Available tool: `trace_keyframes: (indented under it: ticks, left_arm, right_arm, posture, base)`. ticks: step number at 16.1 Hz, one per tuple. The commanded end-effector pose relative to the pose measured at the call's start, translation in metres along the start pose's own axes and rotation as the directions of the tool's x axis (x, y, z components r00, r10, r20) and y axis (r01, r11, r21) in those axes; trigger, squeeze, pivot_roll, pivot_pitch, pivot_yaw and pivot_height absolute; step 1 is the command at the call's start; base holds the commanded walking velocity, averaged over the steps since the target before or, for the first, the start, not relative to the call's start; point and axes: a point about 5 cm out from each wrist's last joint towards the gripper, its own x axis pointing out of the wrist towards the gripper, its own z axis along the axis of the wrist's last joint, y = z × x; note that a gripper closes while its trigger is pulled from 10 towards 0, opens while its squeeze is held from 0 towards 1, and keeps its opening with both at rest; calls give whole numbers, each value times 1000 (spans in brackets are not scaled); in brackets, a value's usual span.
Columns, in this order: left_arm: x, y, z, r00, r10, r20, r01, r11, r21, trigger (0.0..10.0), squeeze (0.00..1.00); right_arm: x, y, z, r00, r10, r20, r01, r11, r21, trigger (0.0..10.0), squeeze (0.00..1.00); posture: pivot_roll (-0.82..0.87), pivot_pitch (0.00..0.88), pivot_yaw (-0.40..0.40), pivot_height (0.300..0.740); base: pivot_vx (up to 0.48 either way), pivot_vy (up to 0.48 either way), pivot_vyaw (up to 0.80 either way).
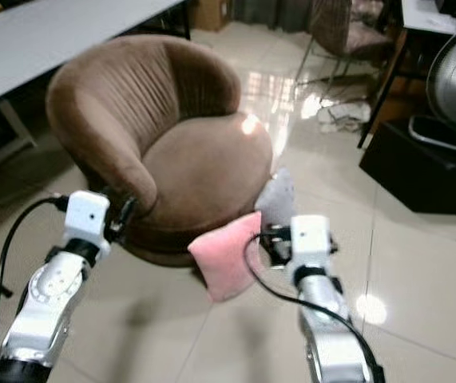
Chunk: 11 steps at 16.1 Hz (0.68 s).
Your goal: Move the pillow to the sofa from floor
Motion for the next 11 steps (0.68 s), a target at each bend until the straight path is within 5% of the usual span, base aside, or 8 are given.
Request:
trace_keyframes:
  ticks: [1,5,11]
  left_arm:
    - [-3,3,-2,1000,2,1,-2,1000,-1,10000,0]
    - [-5,5,-4,1000,-2,-5,2,1000,3,10000,0]
    - [-4,6,-5,1000,-16,-3,16,1000,9,10000,0]
  right_arm:
    - [1,-2,2,1000,3,12,-3,1000,-12,10000,0]
    - [1,-4,1,1000,4,10,-4,1000,5,10000,0]
    - [0,-5,0,1000,-11,12,11,1000,20,10000,0]
  posture:
    - [-53,15,24,740]
    - [-53,20,24,740]
    - [-56,32,30,740]
  base:
    - [386,0,0]
    - [388,0,0]
    - [386,0,-800]
